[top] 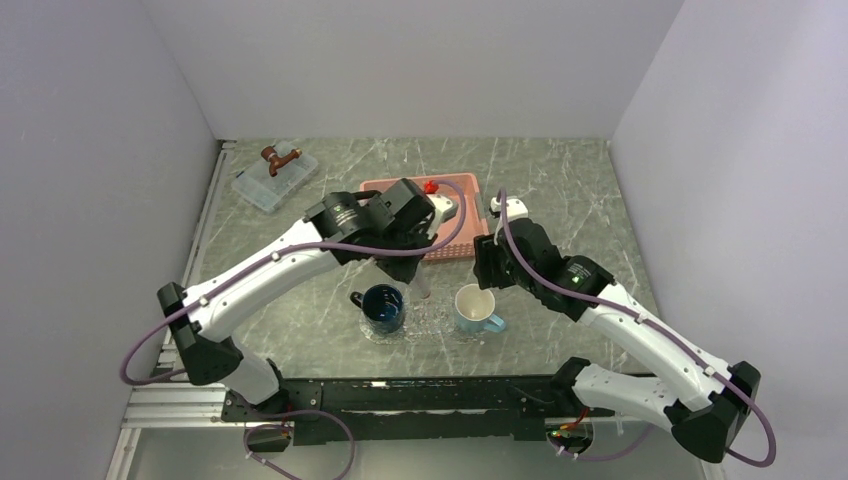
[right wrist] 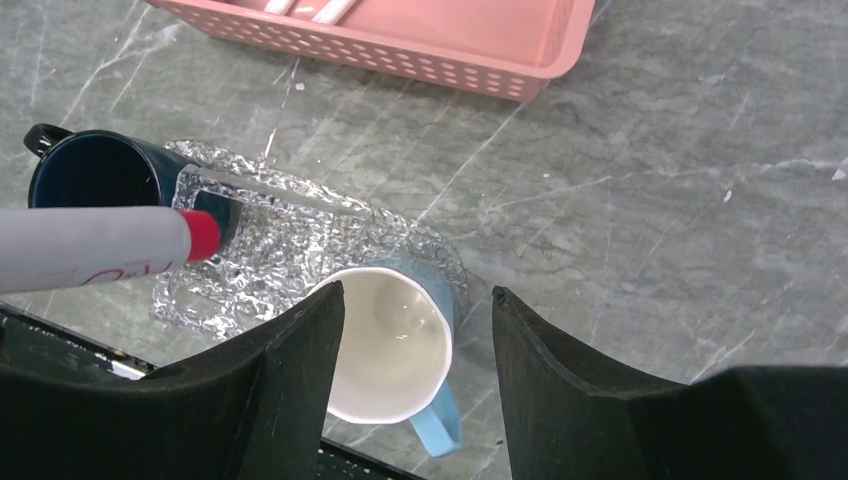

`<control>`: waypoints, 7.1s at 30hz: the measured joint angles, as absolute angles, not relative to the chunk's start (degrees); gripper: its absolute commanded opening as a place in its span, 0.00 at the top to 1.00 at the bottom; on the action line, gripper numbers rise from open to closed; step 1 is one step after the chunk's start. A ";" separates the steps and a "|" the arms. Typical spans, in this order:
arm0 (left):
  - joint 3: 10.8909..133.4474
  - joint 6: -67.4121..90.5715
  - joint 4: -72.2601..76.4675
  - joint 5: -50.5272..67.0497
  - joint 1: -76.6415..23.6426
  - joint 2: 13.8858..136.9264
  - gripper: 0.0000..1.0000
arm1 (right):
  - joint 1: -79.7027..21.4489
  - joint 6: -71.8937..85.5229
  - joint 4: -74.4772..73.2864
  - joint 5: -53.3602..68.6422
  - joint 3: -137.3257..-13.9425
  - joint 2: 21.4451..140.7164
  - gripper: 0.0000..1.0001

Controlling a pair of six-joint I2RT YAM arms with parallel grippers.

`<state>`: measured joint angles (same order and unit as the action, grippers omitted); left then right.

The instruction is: Prepare toiletry sets of a toothbrush and toothpaste on the tray

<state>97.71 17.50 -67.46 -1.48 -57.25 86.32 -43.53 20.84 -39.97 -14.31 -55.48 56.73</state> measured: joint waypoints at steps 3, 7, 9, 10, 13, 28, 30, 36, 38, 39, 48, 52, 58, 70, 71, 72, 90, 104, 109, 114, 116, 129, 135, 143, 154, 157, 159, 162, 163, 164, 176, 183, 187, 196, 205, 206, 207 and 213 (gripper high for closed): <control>99.48 17.10 -68.42 -2.39 -57.25 89.12 1.00 | -43.46 21.23 -39.94 -14.28 -54.30 55.66 0.42; 101.67 16.62 -69.10 -2.92 -57.25 92.40 1.00 | -43.42 21.32 -39.83 -14.22 -53.21 54.85 0.42; 102.83 16.47 -69.38 -2.87 -57.28 93.82 1.00 | -43.35 21.37 -39.83 -14.00 -52.84 54.59 0.42; 103.15 16.25 -69.52 -2.90 -57.32 94.35 1.00 | -43.33 21.43 -39.83 -13.91 -52.71 54.46 0.42; 103.63 16.03 -70.00 -2.87 -57.45 95.15 1.00 | -43.29 21.45 -39.81 -13.56 -52.51 54.17 0.42; 104.18 15.70 -70.98 -2.94 -57.74 97.30 1.00 | -42.83 21.43 -39.27 -12.75 -51.64 53.65 0.42; 104.07 15.70 -70.94 -2.92 -57.74 97.38 1.00 | -42.83 21.43 -39.07 -12.71 -51.64 53.65 0.42; 103.00 15.46 -70.81 -3.03 -57.74 97.47 1.00 | -42.78 21.43 -38.92 -12.23 -51.64 53.65 0.42; 102.72 15.35 -70.78 -3.16 -57.74 97.76 1.00 | -42.78 21.43 -38.92 -11.88 -51.64 53.65 0.41; 102.56 15.27 -70.72 -3.29 -57.74 98.00 1.00 | -42.78 21.43 -38.89 -11.84 -51.64 53.65 0.41; 101.14 14.70 -70.19 -3.60 -57.74 98.85 1.00 | -42.78 21.43 -38.89 -11.49 -51.62 53.65 0.42; 100.12 14.46 -69.45 -3.84 -57.74 98.91 1.00 | -42.78 21.43 -38.76 -11.40 -51.55 53.65 0.42; 98.39 14.22 -68.36 -3.86 -57.49 98.96 1.00 | -42.78 21.43 -38.44 -11.40 -51.27 53.65 0.42; 95.61 14.11 -66.00 -2.96 -56.16 99.39 1.00 | -42.78 21.43 -38.04 -11.35 -50.92 53.67 0.42; 95.55 14.06 -65.87 -2.90 -56.12 99.39 1.00 | -42.78 21.43 -38.04 -11.35 -50.92 53.67 0.42; 95.46 14.04 -65.71 -2.85 -56.10 99.42 1.00 | -42.78 21.43 -38.04 -11.35 -50.92 53.67 0.42; 94.94 14.00 -64.86 -2.61 -55.79 101.65 0.86 | -42.78 21.39 -38.04 -11.31 -50.92 53.67 0.42; 94.39 14.00 -63.90 -2.33 -55.68 101.89 0.71 | -42.78 21.34 -38.04 -11.20 -50.92 53.67 0.41; 94.19 14.00 -63.66 -2.20 -55.68 101.89 0.63 | -42.78 21.34 -38.04 -11.20 -50.92 53.67 0.41; 94.19 14.00 -63.59 -1.74 -55.68 101.71 0.56 | -42.78 21.34 -38.04 -11.18 -50.92 53.67 0.41; 94.19 14.00 -63.48 -1.52 -55.68 101.49 0.55 | -42.78 21.34 -38.04 -11.16 -50.92 53.67 0.41; 98.13 14.00 -63.64 -3.07 -55.57 99.26 0.44 | -42.78 21.34 -37.95 -10.76 -52.53 54.78 0.40; 98.30 14.22 -63.07 -5.28 -54.37 94.91 0.36 | -42.78 21.41 -36.69 -10.09 -55.05 57.17 0.40; 95.81 14.70 -58.89 -6.59 -50.00 83.77 0.26 | -42.76 21.65 -34.15 -8.93 -59.29 62.98 0.39; 93.51 15.97 -55.24 -2.57 -37.41 83.96 0.03 | -41.89 21.69 -31.86 -8.93 -68.01 71.31 0.38; 95.88 16.08 -54.59 -2.13 -35.51 88.53 0.01 | -41.45 21.69 -31.86 -8.99 -68.53 71.29 0.38; 97.21 16.21 -54.02 -1.65 -34.79 91.50 0.01 | -41.23 21.67 -32.01 -9.26 -68.58 71.16 0.38; 98.70 16.27 -52.88 -0.75 -33.65 95.98 0.01 | -40.95 21.65 -32.86 -9.93 -68.58 70.65 0.38; 99.07 16.38 -52.73 -0.67 -33.39 97.25 0.02 | -40.82 21.63 -33.23 -10.07 -68.58 70.22 0.38; 99.68 16.45 -52.60 -0.64 -33.06 98.89 0.02 | -40.66 21.63 -33.63 -10.24 -68.55 69.43 0.38; 110.02 17.89 -52.12 -0.82 -31.59 114.98 0.21 | -40.10 21.63 -36.47 -10.11 -67.37 61.43 0.37; 113.95 19.07 -53.32 -2.87 -31.51 122.61 0.26 | -40.10 21.67 -37.45 -8.86 -65.41 59.99 0.37; 115.13 19.42 -53.67 -5.17 -31.38 124.75 0.28 | -40.10 21.78 -37.56 -7.77 -64.20 59.24 0.38; 115.48 20.84 -53.60 -7.60 -30.41 128.14 0.35 | -40.10 22.09 -37.87 -6.11 -63.22 59.09 0.38; 117.45 22.22 -54.37 -10.87 -29.91 131.72 0.39 | -40.10 22.09 -38.06 -5.58 -62.61 58.22 0.38; 117.54 22.24 -54.30 -11.09 -29.91 131.94 0.39 | -40.10 22.09 -38.09 -5.52 -62.48 58.15 0.38; 117.54 22.31 -54.37 -11.35 -29.91 132.16 0.39 | -40.10 22.09 -38.09 -5.45 -62.30 58.06 0.38; 117.54 23.24 -54.65 -12.84 -29.91 133.40 0.39 | -40.05 22.09 -38.13 -5.43 -61.91 57.76 0.38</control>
